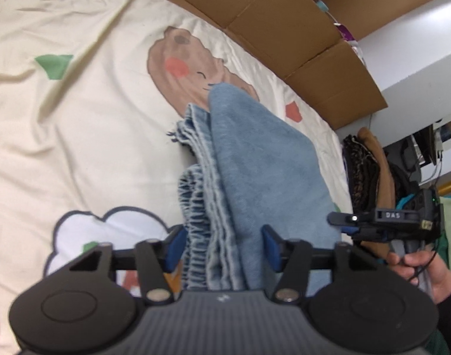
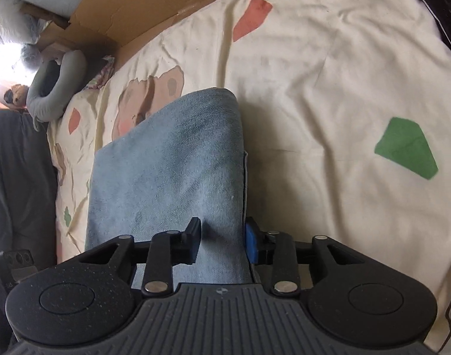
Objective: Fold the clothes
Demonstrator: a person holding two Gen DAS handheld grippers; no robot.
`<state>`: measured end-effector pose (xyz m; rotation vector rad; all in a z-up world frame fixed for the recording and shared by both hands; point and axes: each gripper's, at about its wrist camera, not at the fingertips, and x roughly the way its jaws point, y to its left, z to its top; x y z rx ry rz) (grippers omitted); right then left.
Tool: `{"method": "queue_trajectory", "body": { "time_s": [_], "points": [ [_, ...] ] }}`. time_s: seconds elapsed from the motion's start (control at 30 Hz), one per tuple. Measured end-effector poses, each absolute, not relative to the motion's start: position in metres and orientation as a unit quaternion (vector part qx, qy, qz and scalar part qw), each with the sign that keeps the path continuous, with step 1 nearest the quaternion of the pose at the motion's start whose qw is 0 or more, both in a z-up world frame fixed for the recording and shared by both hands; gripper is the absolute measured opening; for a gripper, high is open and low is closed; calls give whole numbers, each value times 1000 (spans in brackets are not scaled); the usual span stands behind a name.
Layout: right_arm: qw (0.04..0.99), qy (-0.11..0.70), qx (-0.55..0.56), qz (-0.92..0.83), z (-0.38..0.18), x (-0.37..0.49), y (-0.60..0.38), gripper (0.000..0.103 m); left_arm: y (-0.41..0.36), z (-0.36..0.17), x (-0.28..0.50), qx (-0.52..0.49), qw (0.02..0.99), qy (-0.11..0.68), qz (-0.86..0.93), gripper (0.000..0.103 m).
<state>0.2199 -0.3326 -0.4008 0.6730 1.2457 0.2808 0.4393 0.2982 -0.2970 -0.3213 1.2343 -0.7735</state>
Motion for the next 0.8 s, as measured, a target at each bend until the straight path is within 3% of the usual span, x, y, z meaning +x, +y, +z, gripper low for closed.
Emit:
{"method": "queue_trajectory", "body": {
  "time_s": [0.17, 0.23, 0.33, 0.43, 0.63, 0.8],
  "points": [
    [742, 587, 298, 125, -411, 212, -332, 50, 291, -308, 439, -149, 731, 568, -348, 71],
    [737, 593, 296, 130, -414, 208, -330, 51, 287, -314, 442, -156, 729, 570, -345, 73],
    [728, 606, 291, 134, -418, 201, -326, 60, 283, -321, 444, -166, 720, 578, -347, 76],
    [719, 615, 293, 138, -420, 193, -325, 61, 280, -326, 445, -169, 714, 582, -351, 72],
    [720, 618, 279, 151, -411, 183, -319, 62, 288, -320, 447, -157, 712, 579, -365, 48],
    [731, 606, 272, 158, -411, 184, -324, 62, 289, -321, 451, -157, 704, 583, -373, 49]
  ]
}}
